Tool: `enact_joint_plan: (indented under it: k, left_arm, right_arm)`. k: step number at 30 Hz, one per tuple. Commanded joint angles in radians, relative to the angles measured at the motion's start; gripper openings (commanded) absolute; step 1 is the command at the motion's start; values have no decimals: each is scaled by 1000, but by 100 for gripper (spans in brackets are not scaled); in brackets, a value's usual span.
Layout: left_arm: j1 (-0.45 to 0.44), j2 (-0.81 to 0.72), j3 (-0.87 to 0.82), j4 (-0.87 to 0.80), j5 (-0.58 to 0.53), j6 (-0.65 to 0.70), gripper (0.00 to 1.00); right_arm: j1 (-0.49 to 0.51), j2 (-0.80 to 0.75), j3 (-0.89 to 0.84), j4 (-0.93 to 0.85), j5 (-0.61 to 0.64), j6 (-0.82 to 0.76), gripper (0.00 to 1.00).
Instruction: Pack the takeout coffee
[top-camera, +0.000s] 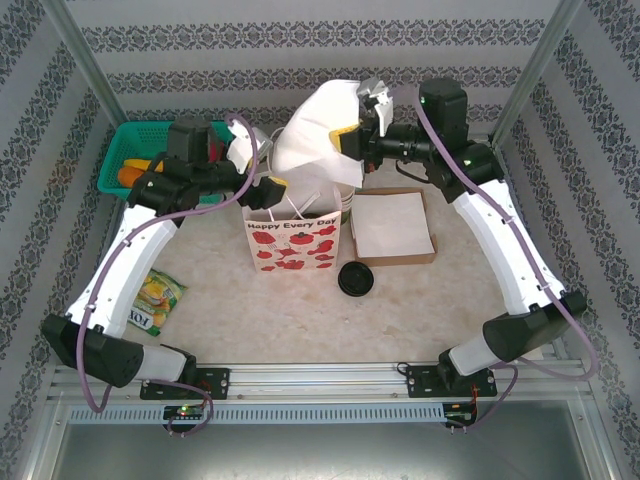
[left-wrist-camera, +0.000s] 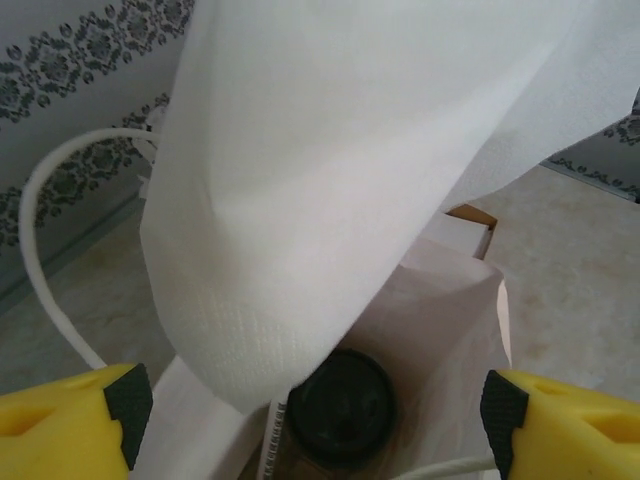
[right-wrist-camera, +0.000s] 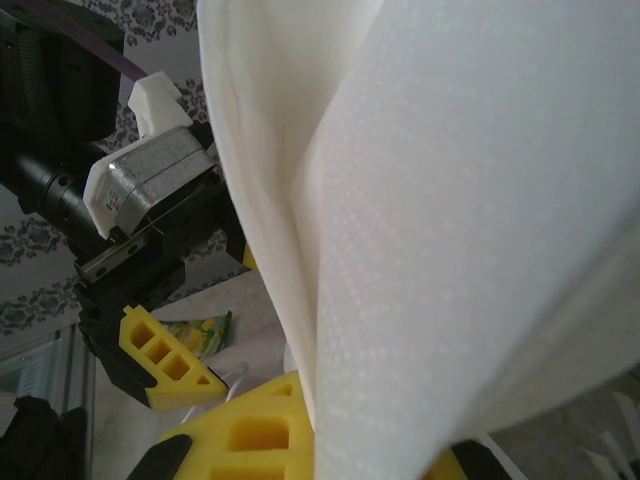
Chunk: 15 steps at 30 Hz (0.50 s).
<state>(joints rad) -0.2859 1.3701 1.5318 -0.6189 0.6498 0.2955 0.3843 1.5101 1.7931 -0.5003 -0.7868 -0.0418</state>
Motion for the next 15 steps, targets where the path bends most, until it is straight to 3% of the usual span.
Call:
enact_joint_plan:
  k: [1,7,15]
  left_arm:
    - [5,-41,-48,-7,65,-5,84]
    - [5,-118,-140,95,49,-59,87]
    - [5,-177,-184,177,-9,-137,92]
  right_arm:
    - [22,22,-8,-76,-56,-62,0]
    - [59,114,43,-219,-87,-188,0]
    - [117,255,177,-403,3,-360,0]
